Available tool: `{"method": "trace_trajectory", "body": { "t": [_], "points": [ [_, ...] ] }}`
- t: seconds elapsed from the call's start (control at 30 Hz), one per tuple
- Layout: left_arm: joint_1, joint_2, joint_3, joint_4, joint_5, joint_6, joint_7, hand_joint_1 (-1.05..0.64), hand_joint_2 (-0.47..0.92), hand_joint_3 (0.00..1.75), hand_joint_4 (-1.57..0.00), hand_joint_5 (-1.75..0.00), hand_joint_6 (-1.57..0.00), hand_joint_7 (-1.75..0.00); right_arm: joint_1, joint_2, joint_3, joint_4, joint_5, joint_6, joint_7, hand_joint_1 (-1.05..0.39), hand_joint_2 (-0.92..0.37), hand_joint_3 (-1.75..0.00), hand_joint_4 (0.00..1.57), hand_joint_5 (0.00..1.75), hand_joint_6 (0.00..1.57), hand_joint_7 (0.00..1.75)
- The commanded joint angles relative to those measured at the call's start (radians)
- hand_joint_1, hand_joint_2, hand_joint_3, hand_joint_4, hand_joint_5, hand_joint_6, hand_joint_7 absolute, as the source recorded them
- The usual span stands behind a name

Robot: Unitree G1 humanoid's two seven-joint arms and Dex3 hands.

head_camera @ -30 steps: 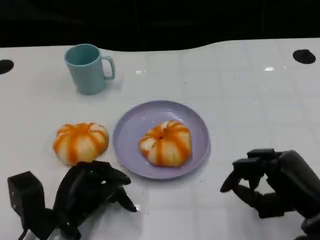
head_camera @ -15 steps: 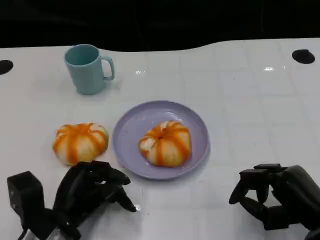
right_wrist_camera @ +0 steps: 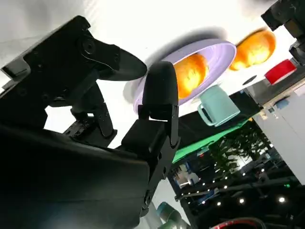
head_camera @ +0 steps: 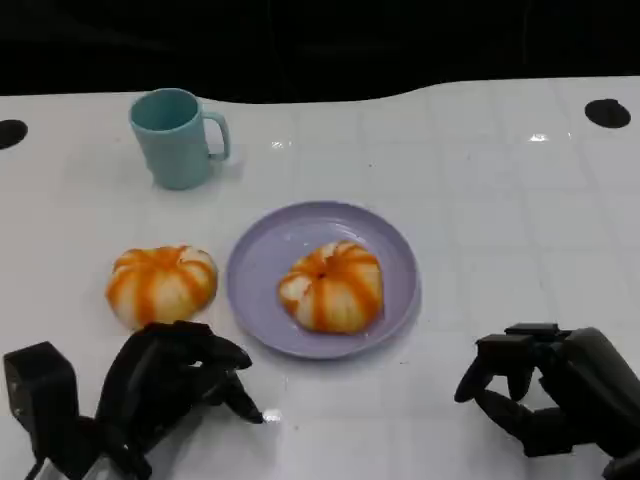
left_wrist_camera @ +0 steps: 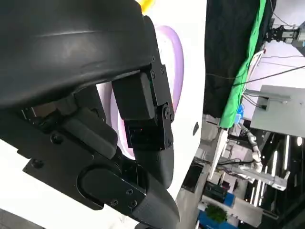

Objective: Grasp the bread from the table and place it into the plate.

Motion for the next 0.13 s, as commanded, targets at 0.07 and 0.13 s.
{"method": "trace_trajectory", "body": {
  "t": [0.07, 0.13],
  "points": [
    [0.000, 0.024, 0.007, -0.001, -0.003, -0.001, -0.015, -1.05, 0.74, 0.00, -1.57, -0.58, -1.57, -0.19, -0.012, -0.010, 0.006, 0.009, -0.014, -0.018, -0.019, -0.12, -0.36, -1.06, 0.85, 1.60, 0.84, 1.08],
    [0.002, 0.025, 0.008, -0.005, -0.004, 0.007, -0.011, -1.05, 0.74, 0.00, -1.57, -0.58, -1.57, -0.19, -0.015, -0.010, 0.010, 0.014, -0.022, -0.021, -0.026, -0.13, -0.37, -1.05, 0.85, 1.59, 0.84, 1.08]
  ]
}}
